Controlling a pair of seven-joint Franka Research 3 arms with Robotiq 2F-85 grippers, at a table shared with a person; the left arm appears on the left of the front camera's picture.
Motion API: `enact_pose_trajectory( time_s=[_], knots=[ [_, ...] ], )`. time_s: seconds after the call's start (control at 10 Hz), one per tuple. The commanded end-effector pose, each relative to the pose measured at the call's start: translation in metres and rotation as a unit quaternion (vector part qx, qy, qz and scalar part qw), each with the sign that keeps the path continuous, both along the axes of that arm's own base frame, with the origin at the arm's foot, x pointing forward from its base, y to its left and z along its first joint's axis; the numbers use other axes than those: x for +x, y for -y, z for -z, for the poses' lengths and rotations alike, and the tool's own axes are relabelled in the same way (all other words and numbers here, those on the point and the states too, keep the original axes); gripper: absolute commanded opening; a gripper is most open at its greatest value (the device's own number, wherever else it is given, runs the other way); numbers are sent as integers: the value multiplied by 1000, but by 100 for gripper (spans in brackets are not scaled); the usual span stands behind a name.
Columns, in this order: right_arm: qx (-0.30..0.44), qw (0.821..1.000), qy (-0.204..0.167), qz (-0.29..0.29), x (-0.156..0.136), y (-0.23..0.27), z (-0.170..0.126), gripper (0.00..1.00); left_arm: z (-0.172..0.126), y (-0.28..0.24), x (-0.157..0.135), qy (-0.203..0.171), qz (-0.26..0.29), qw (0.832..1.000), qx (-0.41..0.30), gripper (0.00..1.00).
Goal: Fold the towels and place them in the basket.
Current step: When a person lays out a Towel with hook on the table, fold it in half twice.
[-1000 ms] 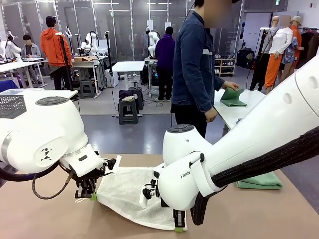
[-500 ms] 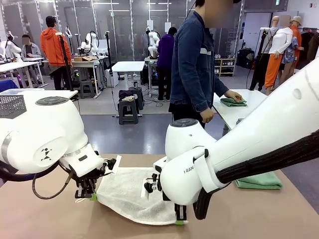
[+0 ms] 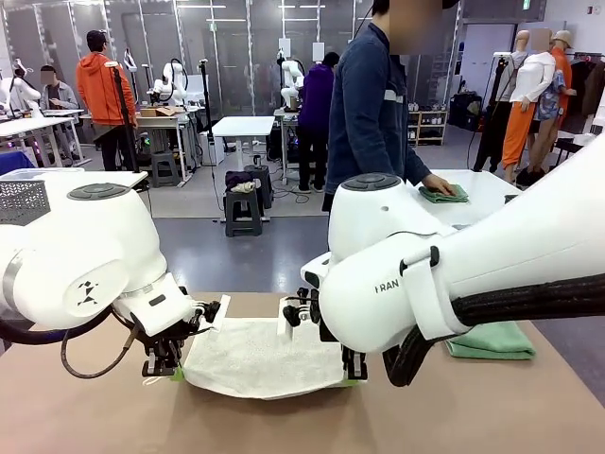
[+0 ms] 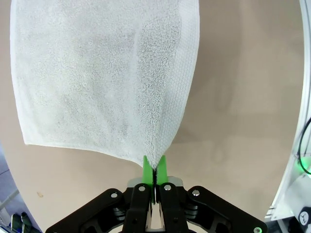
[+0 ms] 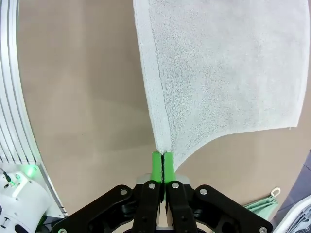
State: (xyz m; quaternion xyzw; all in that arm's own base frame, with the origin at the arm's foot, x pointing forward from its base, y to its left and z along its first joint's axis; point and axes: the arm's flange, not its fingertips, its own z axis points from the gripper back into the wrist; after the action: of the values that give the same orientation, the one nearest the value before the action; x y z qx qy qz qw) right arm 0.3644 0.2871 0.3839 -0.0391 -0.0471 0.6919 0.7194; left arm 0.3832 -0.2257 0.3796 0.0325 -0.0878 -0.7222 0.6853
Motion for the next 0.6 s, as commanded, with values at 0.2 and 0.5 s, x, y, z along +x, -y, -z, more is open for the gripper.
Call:
enact_pose_trajectory(
  time_s=[0.2,0.5],
  knots=[
    [18,1000,13,-3,13,3,-11,1,-9,1,15,0,0,1000,1,3],
    [32,999,16,-25,82,2,-39,1,-29,-2,82,12,-18,1000,6,3]
  ],
)
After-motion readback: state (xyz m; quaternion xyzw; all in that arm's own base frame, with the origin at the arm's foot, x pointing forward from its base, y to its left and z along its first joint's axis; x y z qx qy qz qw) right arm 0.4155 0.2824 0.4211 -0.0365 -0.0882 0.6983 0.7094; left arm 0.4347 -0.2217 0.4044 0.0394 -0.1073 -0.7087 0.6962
